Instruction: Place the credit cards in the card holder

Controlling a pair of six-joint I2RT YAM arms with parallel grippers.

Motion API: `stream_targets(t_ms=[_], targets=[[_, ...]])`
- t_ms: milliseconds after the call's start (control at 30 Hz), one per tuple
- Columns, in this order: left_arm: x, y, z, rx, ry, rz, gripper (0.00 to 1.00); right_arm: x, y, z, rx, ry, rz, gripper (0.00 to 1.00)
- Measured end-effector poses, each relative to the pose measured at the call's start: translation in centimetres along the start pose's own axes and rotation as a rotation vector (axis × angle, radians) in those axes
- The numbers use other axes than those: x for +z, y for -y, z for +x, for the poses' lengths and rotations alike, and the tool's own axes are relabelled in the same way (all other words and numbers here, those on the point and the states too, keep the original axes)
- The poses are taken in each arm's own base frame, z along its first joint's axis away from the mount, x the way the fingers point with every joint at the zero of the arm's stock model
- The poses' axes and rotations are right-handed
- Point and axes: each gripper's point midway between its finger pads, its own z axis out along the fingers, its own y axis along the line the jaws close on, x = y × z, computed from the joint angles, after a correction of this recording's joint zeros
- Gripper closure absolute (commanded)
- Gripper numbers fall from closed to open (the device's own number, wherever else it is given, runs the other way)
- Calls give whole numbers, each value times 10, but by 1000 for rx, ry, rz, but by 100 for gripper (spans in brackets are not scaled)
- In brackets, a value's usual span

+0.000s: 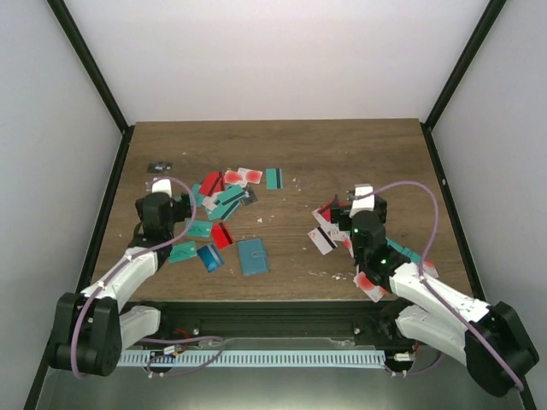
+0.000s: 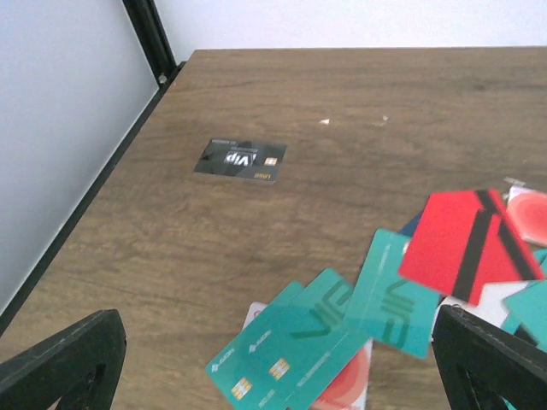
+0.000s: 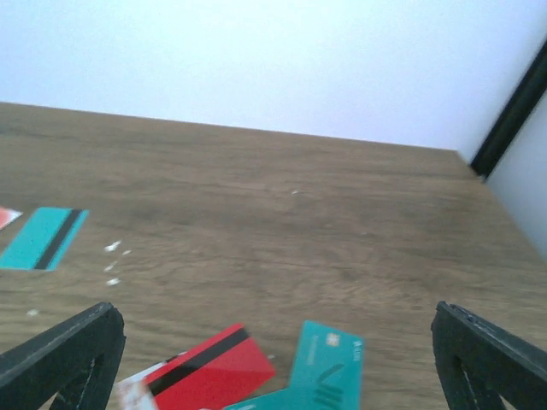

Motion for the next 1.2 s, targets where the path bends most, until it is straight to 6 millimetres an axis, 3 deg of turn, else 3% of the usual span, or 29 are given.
stream_targets(t_ms=[167, 367, 500, 667, 767, 933, 1200], targets=[[3, -10, 29, 13, 66, -13, 0, 2, 32, 10, -7, 84, 84, 0], [10, -20, 39, -35, 153, -26, 0, 11, 71, 46, 29, 98, 140, 0], [21, -24, 31, -63, 212, -17, 0, 26, 88, 67, 74, 86, 138, 0], [43, -30, 39, -95, 227, -2, 0, 56, 88, 75, 95, 70, 73, 0], [45, -25, 39, -99, 233, 33, 0, 72, 95, 72, 128, 97, 51, 0], [43, -19, 23, -106, 290, 67, 0, 75, 88, 64, 136, 124, -23, 0], [43, -10, 15, -78, 306, 110, 0, 75, 78, 60, 132, 138, -83, 0]])
